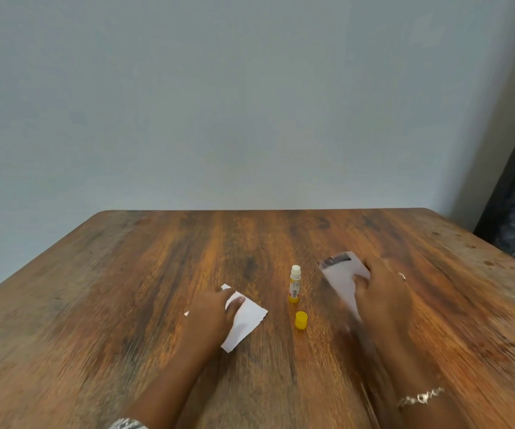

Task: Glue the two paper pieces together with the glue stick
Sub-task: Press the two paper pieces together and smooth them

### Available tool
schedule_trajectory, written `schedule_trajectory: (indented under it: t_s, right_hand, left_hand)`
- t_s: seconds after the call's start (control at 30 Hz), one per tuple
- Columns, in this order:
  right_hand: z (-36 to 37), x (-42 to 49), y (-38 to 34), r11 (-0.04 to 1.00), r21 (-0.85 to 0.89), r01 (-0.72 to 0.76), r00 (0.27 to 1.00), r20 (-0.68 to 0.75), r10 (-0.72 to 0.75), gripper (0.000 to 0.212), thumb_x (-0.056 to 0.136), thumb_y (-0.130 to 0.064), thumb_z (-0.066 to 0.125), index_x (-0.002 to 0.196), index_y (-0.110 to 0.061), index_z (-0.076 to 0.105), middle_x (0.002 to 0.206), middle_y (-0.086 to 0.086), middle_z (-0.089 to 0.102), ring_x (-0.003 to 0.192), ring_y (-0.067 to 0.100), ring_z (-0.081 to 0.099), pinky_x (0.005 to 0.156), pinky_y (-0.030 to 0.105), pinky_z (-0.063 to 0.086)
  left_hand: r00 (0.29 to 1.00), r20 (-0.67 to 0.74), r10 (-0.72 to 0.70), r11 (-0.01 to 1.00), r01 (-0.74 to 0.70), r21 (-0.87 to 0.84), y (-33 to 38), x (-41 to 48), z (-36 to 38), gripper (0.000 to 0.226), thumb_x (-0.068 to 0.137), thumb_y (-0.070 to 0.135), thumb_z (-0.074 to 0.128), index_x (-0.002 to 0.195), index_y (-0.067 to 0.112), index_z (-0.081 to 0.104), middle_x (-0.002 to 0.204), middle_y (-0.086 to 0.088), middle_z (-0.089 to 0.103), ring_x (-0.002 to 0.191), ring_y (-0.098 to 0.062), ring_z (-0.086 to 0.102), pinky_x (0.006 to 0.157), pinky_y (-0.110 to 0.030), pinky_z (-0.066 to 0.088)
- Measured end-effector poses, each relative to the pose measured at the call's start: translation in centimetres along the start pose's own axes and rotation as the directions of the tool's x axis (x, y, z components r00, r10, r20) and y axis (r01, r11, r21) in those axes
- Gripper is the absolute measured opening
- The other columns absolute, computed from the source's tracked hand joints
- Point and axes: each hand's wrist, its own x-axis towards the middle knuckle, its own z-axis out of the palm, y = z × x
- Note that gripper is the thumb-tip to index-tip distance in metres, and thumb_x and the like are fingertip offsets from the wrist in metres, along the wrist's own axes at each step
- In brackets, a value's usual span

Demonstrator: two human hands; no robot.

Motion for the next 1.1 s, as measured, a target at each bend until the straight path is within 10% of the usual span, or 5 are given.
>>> schedule_trajectory:
  t_s: [0.1, 0.27, 0.43, 0.67, 1.1]
  right_hand:
    - [-1.2, -2.8, -3.9, 0.939, 0.015, 0.343, 0.934, -0.108, -0.34, 0.023, 0.068, 0.005, 0.066, 0.084, -0.012, 0.064, 0.083, 0.01, 0.065, 0.068, 0.026, 0.055, 0.056, 0.031, 0.04]
    - [0.3, -7.4, -7.5, 0.745, -0.073, 0.663, 0.741, -0.077, -0.667, 0.025, 0.054, -0.008, 0.082, 0.073, -0.013, 0.068, 0.072, 0.008, 0.068, 0.065, 0.027, 0.065, 0.057, 0.033, 0.053]
    - [2.2, -9.1, -7.8, 0.818, 0.17, 0.549, 0.819, 0.09, -0.567, 0.054, 0.043, 0.0, 0.086, 0.091, -0.017, 0.069, 0.095, 0.007, 0.069, 0.086, 0.025, 0.066, 0.067, 0.035, 0.057]
    - [4.2, -8.0, -7.1, 0.535, 0.739, -0.411, 0.886, 0.463, 0.041, 0.025, 0.082, -0.01, 0.063, 0.107, -0.015, 0.061, 0.103, 0.0, 0.067, 0.093, 0.015, 0.062, 0.081, 0.032, 0.051]
    - [5.5, -9.4, -5.2, 0.424, 0.806, -0.412, 0.907, 0.408, 0.104, 0.024, 0.081, -0.005, 0.062, 0.072, -0.024, 0.071, 0.075, -0.007, 0.074, 0.065, 0.01, 0.068, 0.047, 0.018, 0.051]
  left_hand:
    - [0.969, 0.139, -0.205, 0.686, 0.244, -0.686, 3.8, -0.6, -2.3, 0.058, 0.073, 0.064, 0.039, 0.077, 0.012, 0.066, 0.082, -0.006, 0.072, 0.073, -0.014, 0.064, 0.07, -0.029, 0.05]
    - [0.887, 0.391, -0.245, 0.269, 0.45, -0.852, 5.0, -0.8, -4.5, 0.031, 0.082, 0.038, 0.061, 0.091, 0.009, 0.068, 0.081, -0.009, 0.074, 0.072, -0.021, 0.069, 0.055, -0.03, 0.055]
    - [0.874, 0.243, -0.422, 0.359, 0.406, -0.84, 1.7, -0.7, -5.7, 0.007, 0.084, 0.007, 0.06, 0.086, 0.012, 0.065, 0.095, -0.009, 0.068, 0.086, -0.024, 0.063, 0.064, -0.034, 0.051]
    - [0.935, 0.249, -0.255, 0.571, 0.353, -0.741, -1.6, -0.2, -7.3, 0.01, 0.084, 0.01, 0.06, 0.091, 0.008, 0.067, 0.095, -0.006, 0.07, 0.086, -0.018, 0.065, 0.065, -0.029, 0.05]
    - [0.914, 0.174, -0.366, 0.917, 0.387, -0.102, -2.6, 4.5, -0.9, 0.027, 0.082, 0.029, 0.063, 0.096, 0.007, 0.061, 0.102, -0.013, 0.064, 0.091, -0.023, 0.058, 0.076, -0.03, 0.048]
